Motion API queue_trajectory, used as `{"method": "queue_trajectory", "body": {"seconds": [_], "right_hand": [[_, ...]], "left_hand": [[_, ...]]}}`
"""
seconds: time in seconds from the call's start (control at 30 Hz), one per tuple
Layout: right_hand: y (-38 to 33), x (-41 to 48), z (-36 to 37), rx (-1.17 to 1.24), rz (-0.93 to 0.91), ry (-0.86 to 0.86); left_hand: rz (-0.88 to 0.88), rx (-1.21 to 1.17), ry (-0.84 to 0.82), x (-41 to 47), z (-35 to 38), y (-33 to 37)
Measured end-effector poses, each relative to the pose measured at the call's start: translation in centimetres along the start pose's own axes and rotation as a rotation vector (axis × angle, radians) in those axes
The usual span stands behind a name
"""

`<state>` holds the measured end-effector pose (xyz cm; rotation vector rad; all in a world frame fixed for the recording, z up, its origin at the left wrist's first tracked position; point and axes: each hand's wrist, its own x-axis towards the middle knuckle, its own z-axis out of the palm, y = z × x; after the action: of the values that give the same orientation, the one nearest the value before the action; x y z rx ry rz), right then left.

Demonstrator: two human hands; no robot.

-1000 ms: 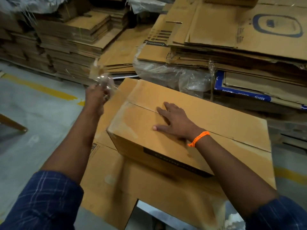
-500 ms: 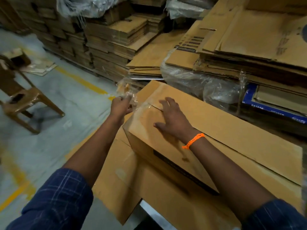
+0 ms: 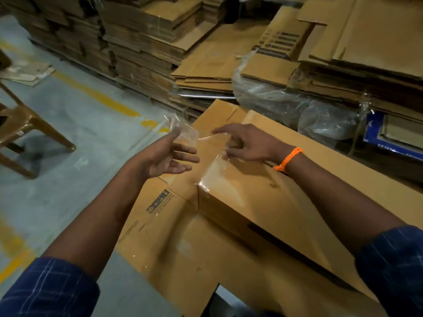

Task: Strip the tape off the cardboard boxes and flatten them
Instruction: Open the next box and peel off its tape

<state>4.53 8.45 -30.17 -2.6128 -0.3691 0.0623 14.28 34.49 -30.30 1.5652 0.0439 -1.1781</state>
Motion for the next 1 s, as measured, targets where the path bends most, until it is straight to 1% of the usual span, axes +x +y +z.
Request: {"method": "queue_trajectory", "body": {"seconds": [0.07, 0.13, 0.2, 0.27, 0.3, 0.33, 0.37, 0.43, 0.5, 0.53, 0.6, 0.7, 0.77, 0.83, 0.93, 0.97, 1.0], "right_hand": [[0.8, -0.2, -1.8, 0.095, 0.11, -0.087], [1.1, -0.1, -2.5, 0.174, 0.156, -0.171], [1.3, 0.6, -2.1, 0.296, 0.203, -0.193], [1.7, 1.1, -2.0, 0.436, 0.281, -0.17], [2.0, 1.1, -2.3, 0.485, 0.316, -0.159], [2.3, 1.1, -2.6, 0.484, 0.33, -0.164], [2.4, 1.1, -2.7, 0.402, 0.315, -0.188], [2.3, 1.4, -2.7, 0.148, 0.234, -0.235], [1.9, 1.8, -2.3, 0.011, 0.148, -0.191], [1.6, 2.0, -2.2, -0.012, 0.114, -0.158], [1.3, 1.9, -1.8, -0.052, 0.042, -0.098], [1.2, 0.8, -1.0, -0.129, -0.124, -0.014], [1.6, -0.2, -0.5, -0.166, -0.192, 0.02], [2.0, -0.9, -0.5, -0.218, -0.197, 0.064], [1.5, -2.0, -0.4, -0.261, -0.139, 0.101], [1.0, -2.3, -0.2, -0.293, -0.172, 0.125], [0.5, -2.5, 0.3, -0.357, -0.249, 0.161]], "left_hand": [[0.007, -0.023, -0.107, 0.1, -0.7, 0.4], [0.096, -0.087, -0.158, 0.6, -0.4, 1.5], [0.181, -0.284, -0.189, 1.5, 0.5, 3.0], [0.244, -0.465, -0.122, 2.5, 1.1, 4.3], [0.26, -0.512, -0.074, 3.0, 1.2, 4.8], [0.268, -0.539, -0.036, 3.5, 1.3, 5.0], [0.268, -0.553, -0.014, 3.8, 1.3, 5.0], [0.255, -0.567, 0.006, 4.3, 1.6, 4.6], [0.237, -0.581, 0.025, 4.5, 2.0, 3.8], [0.228, -0.601, 0.02, 4.4, 2.2, 3.2], [0.227, -0.65, -0.043, 4.3, 2.5, 1.9], [0.269, -0.641, -0.231, 3.7, 2.7, -0.3], [0.24, -0.641, -0.302, 3.3, 3.0, -1.3], [0.178, -0.624, -0.278, 3.2, 3.5, -2.1], [0.105, -0.521, -0.208, 3.1, 4.4, -3.4], [0.097, -0.491, -0.198, 3.0, 4.7, -3.9], [0.096, -0.482, -0.188, 2.9, 5.0, -4.4]]}}
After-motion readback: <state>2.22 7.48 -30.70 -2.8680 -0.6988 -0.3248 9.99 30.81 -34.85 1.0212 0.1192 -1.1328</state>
